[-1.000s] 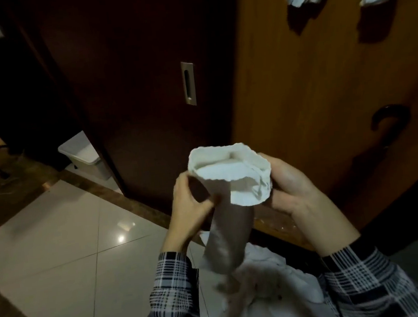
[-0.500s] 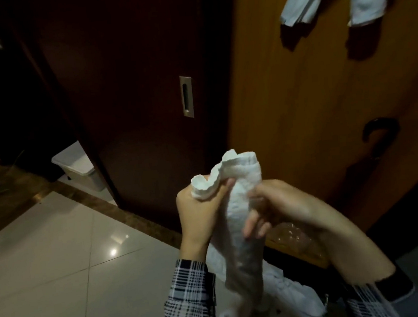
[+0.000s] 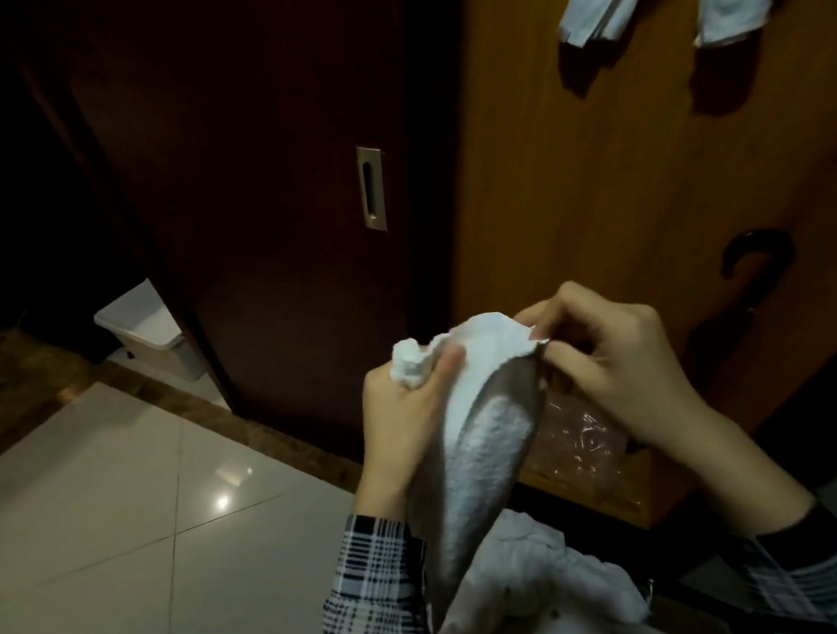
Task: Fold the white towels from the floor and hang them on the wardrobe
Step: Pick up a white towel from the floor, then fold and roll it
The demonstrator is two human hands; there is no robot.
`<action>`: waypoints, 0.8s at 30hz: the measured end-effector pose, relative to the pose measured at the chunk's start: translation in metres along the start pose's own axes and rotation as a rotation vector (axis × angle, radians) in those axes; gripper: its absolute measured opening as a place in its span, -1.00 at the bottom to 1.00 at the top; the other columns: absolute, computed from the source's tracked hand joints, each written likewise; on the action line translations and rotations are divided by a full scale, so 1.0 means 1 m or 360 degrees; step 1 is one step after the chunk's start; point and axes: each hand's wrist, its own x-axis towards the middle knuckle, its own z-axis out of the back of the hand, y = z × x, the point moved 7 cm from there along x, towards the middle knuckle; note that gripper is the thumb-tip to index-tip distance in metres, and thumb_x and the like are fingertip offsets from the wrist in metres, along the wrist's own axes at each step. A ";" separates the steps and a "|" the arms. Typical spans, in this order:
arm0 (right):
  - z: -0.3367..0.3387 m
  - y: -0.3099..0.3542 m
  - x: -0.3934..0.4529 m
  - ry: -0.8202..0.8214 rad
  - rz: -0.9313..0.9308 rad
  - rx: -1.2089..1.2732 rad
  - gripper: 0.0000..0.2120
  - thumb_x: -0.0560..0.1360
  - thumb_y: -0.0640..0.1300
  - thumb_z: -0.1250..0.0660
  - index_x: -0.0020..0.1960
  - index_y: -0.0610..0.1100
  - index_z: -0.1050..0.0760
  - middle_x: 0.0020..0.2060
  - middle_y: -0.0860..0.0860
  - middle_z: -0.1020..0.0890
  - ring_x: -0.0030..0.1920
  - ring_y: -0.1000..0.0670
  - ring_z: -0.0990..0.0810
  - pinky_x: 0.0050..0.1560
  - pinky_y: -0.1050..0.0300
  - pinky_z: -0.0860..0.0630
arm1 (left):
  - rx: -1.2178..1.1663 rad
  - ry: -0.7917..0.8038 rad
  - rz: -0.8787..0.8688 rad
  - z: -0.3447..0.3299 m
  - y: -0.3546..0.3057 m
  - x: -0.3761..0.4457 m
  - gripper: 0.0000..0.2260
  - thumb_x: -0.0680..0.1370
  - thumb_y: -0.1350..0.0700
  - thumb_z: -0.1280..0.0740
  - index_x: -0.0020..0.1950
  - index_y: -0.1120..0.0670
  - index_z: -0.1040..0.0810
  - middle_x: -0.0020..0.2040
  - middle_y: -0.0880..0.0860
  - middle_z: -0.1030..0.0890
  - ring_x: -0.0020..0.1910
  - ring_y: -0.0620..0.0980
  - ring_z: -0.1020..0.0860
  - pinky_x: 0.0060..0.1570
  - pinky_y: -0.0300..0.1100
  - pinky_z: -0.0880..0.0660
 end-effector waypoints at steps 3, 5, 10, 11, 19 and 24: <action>-0.002 -0.001 0.000 0.0397 -0.0175 0.0356 -0.88 0.45 -0.20 -0.32 -0.16 -0.01 -0.43 -0.15 0.04 -0.66 -0.19 -0.01 -0.69 -0.29 -0.02 -0.63 | 0.0006 -0.0081 0.0107 0.014 0.005 0.006 -0.88 0.50 0.10 -0.39 -0.24 0.06 -0.59 -0.33 -0.04 -0.65 -0.31 -0.20 -0.61 -0.29 -0.30 -0.53; -0.006 0.002 -0.002 0.0731 -0.0201 0.0370 -0.93 0.45 -0.10 -0.26 -0.16 0.07 -0.41 -0.05 0.16 -0.66 -0.13 -0.18 -0.69 -0.21 -0.16 -0.62 | 0.0027 -0.0053 0.0139 0.015 0.009 0.008 -0.87 0.49 0.07 -0.40 -0.21 0.09 -0.60 -0.25 0.04 -0.66 -0.24 -0.12 -0.63 -0.23 -0.24 -0.54; -0.023 0.014 -0.009 0.1253 -0.0203 0.0379 -0.91 0.44 -0.18 -0.21 -0.16 0.01 -0.37 -0.03 0.24 -0.63 0.01 -0.24 -0.66 -0.05 -0.23 -0.58 | 0.0109 0.0030 0.0152 0.009 0.010 0.008 -0.80 0.51 0.01 -0.38 -0.11 0.15 -0.58 -0.28 0.01 -0.59 -0.31 -0.23 -0.55 -0.30 -0.33 -0.46; -0.026 0.019 -0.009 0.1295 -0.0175 0.0379 -0.89 0.45 -0.20 -0.22 -0.16 0.01 -0.36 -0.04 0.19 -0.64 0.08 -0.17 -0.65 -0.03 -0.11 -0.58 | 0.0112 0.0048 0.0140 0.006 0.009 0.008 -0.80 0.52 0.01 -0.37 -0.11 0.15 -0.58 -0.26 0.04 -0.61 -0.29 -0.20 -0.57 -0.29 -0.31 -0.46; -0.034 0.026 -0.004 0.1178 0.0176 0.0139 -0.82 0.49 -0.29 -0.30 -0.12 -0.05 -0.36 0.18 0.12 -0.61 -0.40 0.30 -0.49 -0.35 0.47 -0.32 | 0.0417 0.0118 0.0175 -0.005 0.013 0.007 -0.63 0.59 0.35 -0.18 -0.35 0.00 -0.36 -0.39 -0.08 -0.42 -0.45 -0.24 -0.47 -0.36 -0.43 -0.35; -0.032 0.032 -0.004 0.0809 0.0588 -0.0186 -0.94 0.48 -0.16 -0.32 -0.09 -0.14 -0.53 -0.24 0.00 -0.64 -0.23 0.15 -0.59 -0.20 0.32 -0.50 | 0.0485 0.0215 0.0103 -0.021 0.006 0.003 -0.72 0.56 -0.06 -0.30 -0.26 0.08 -0.43 -0.39 -0.04 -0.50 -0.39 -0.16 -0.47 -0.36 -0.33 -0.39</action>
